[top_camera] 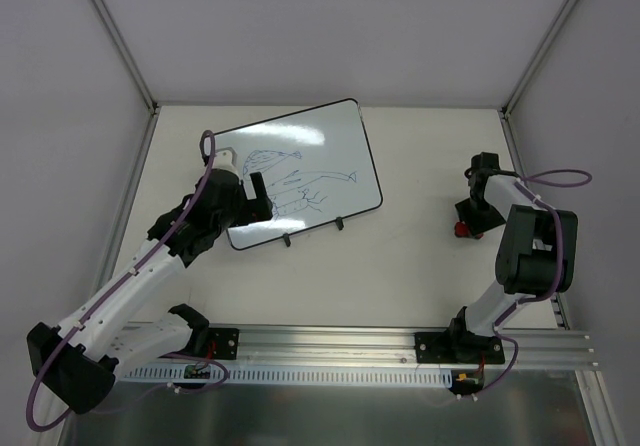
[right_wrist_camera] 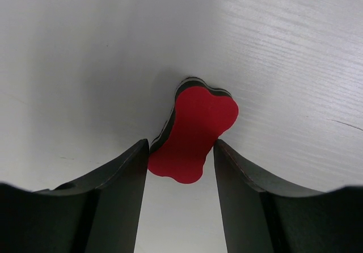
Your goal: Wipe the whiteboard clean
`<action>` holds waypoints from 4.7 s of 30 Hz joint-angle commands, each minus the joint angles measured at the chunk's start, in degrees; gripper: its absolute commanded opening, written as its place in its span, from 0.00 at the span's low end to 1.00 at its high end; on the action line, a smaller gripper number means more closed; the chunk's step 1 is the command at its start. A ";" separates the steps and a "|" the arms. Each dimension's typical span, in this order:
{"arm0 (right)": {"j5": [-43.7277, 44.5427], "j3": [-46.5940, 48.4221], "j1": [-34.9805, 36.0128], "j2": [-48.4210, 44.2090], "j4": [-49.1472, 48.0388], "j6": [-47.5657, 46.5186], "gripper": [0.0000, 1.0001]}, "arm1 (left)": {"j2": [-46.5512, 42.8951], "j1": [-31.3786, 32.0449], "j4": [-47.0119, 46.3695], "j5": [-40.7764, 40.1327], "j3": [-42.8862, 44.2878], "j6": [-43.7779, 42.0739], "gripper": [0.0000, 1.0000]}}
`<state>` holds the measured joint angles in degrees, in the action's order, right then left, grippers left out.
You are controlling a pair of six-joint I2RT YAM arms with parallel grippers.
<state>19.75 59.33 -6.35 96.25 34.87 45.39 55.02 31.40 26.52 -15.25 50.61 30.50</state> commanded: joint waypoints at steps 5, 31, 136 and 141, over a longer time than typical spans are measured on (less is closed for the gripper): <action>0.64 -0.18 -1.03 0.43 -0.42 2.25 0.52 | 0.35 -0.81 0.11 1.36 0.37 -0.88 0.99; -3.75 10.45 22.75 -7.13 -12.01 -49.29 0.08 | 6.23 -19.08 0.11 7.59 5.55 -1.94 0.99; -2.34 18.99 55.56 12.74 -34.26 -79.75 0.00 | 13.71 -33.42 -17.91 20.25 -2.01 -10.46 0.82; -3.49 14.94 59.34 11.77 -34.35 -77.47 0.00 | 13.88 -33.33 -18.00 20.17 -1.92 -10.37 0.82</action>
<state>21.50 77.52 50.59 108.05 -0.49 -34.59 68.62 -2.22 9.74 5.45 48.71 20.45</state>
